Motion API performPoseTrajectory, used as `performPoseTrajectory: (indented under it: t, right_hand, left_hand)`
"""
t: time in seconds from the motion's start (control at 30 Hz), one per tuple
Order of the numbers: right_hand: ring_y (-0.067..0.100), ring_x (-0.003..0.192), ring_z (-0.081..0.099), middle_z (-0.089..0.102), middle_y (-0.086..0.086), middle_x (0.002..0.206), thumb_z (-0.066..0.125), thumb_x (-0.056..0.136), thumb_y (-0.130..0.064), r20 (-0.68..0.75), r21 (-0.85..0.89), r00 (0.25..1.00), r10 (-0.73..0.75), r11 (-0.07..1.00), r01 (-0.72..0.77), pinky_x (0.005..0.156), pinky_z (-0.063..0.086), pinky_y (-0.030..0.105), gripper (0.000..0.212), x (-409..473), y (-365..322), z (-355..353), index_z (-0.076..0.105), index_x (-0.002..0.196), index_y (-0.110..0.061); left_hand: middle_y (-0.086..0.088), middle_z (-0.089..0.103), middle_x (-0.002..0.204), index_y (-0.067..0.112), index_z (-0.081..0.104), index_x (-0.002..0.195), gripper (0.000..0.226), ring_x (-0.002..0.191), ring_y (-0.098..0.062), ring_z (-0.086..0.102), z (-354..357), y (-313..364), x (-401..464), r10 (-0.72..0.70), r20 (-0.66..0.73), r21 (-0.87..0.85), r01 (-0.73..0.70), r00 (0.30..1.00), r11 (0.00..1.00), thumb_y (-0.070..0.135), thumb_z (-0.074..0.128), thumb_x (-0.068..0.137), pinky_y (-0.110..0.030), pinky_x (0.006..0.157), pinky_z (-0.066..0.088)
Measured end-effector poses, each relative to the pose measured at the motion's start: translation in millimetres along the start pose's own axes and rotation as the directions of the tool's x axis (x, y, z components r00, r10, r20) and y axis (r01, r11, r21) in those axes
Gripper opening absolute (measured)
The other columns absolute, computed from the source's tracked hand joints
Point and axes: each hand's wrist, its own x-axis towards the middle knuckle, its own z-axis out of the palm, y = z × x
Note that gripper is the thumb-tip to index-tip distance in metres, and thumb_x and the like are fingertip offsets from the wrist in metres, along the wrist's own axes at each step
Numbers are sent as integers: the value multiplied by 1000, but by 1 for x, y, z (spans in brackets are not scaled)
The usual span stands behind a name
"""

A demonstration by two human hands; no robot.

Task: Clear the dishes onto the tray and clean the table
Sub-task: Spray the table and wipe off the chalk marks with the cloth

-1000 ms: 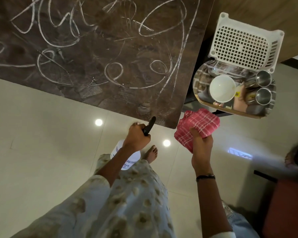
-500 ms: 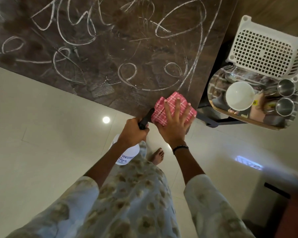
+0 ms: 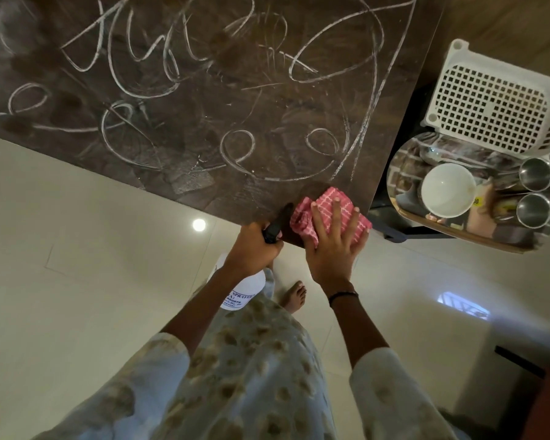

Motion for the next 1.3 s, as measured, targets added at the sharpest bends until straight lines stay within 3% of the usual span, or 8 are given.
performPoseTrajectory:
  t: [0.13, 0.27, 0.4, 0.5, 0.6, 0.77, 1.0, 1.3]
  right_hand:
    - [45, 143, 13, 24, 9, 157, 29, 91, -55, 16, -9, 992, -129, 992, 129, 107, 0, 69, 59, 18, -31, 6, 29, 147, -34]
    - [41, 143, 16, 24, 5, 157, 34, 94, -57, 65, -80, 957, -283, 954, 288, 112, 11, 67, 56, -14, -4, 7, 28, 146, -38]
    - [41, 144, 11, 25, 8, 156, 43, 93, -52, 27, -64, 995, -95, 993, 96, 112, 8, 66, 54, -1, 46, -5, 37, 143, -34]
    - [42, 145, 8, 19, 7, 159, 40, 93, -53, -22, 7, 999, 32, 999, -32, 111, 1, 66, 58, 45, 31, -14, 28, 147, -36]
    - [43, 144, 8, 19, 8, 159, 33, 95, -54, 1, 23, 999, -40, 999, 40, 109, -3, 67, 56, 60, -11, -11, 27, 147, -35]
    - [41, 142, 21, 28, 5, 156, 30, 93, -56, 64, -27, 963, -263, 964, 266, 110, 18, 67, 56, 7, -13, 0, 27, 146, -36]
    - [39, 146, 7, 23, 6, 158, 29, 94, -53, 74, -64, 996, -42, 997, 47, 114, 6, 61, 56, 3, 47, -11, 30, 148, -36]
    - [41, 144, 12, 23, 7, 156, 32, 93, -50, 20, -21, 998, -55, 998, 56, 113, 9, 63, 60, 5, 46, -13, 12, 148, -36]
  left_hand:
    - [-7, 60, 66, 10, 61, 77, 7, 58, -17, 50, -3, 8, 5, 3, 28, 24, -4, 1000, 1000, 4, 66, 77, -26, 63, 40]
    - [-9, 67, 74, 11, 64, 79, 6, 65, -20, 58, -7, 11, 6, 22, 65, 36, -25, 998, 999, 7, 67, 76, -29, 68, 46]
    - [-14, 70, 83, 9, 67, 85, 11, 80, -29, 64, -10, 14, 10, 11, 56, 32, -13, 998, 999, 5, 67, 75, -36, 80, 49]
    - [-9, 66, 79, 8, 66, 87, 12, 72, -22, 60, -10, 17, 14, -13, 57, 4, 13, 998, 1000, 2, 65, 77, -30, 74, 46]
    - [-12, 66, 75, 6, 66, 83, 8, 64, -26, 58, -13, 21, 18, -12, 55, 13, 11, 998, 1000, 2, 64, 76, -32, 67, 47]
    - [-16, 69, 75, 7, 65, 78, 13, 71, -29, 66, -15, 31, 25, 26, 76, 16, -27, 997, 999, 16, 65, 69, -37, 71, 53]
    - [-14, 69, 87, 9, 67, 87, 15, 85, -29, 64, 4, 69, 35, 54, 221, 107, -79, 974, 991, 18, 63, 76, -39, 82, 52]
    - [-9, 65, 68, 5, 64, 75, 11, 67, -28, 63, 33, 103, 56, 100, 226, 242, -156, 969, 958, 15, 61, 74, -34, 64, 52]
